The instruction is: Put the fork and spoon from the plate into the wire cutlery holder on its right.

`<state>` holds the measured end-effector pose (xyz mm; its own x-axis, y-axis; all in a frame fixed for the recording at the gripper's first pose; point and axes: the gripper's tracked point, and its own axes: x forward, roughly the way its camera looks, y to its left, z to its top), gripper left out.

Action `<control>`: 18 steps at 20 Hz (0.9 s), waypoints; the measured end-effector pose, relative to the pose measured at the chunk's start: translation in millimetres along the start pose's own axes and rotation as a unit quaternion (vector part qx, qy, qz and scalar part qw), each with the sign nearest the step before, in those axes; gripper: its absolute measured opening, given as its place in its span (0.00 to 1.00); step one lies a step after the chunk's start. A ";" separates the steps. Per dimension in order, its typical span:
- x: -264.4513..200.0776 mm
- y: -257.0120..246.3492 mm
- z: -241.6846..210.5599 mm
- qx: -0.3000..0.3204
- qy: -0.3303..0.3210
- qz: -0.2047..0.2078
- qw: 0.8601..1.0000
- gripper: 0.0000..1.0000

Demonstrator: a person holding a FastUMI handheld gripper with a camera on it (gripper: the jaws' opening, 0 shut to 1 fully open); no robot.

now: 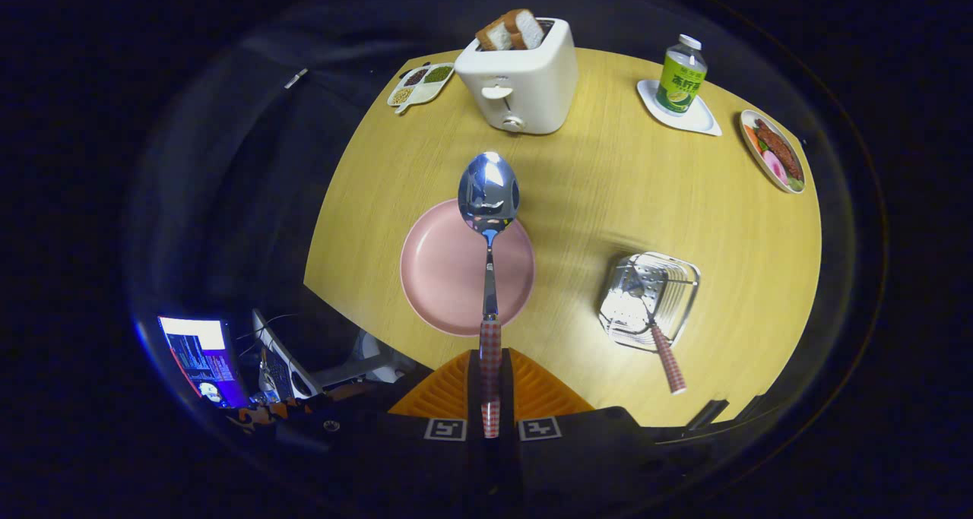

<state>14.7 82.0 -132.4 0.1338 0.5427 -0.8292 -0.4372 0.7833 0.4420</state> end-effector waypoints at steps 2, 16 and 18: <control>-20.0 -28.4 -7.2 -0.011 0.026 -0.024 0.999 0.10; -40.2 -136.6 -58.7 -0.033 0.336 -0.153 0.929 0.10; -30.6 -139.7 -56.3 -0.030 0.362 -0.161 0.918 0.10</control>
<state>21.6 -61.1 -188.1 -0.3510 -0.0749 -0.9334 -0.5300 0.8376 0.1321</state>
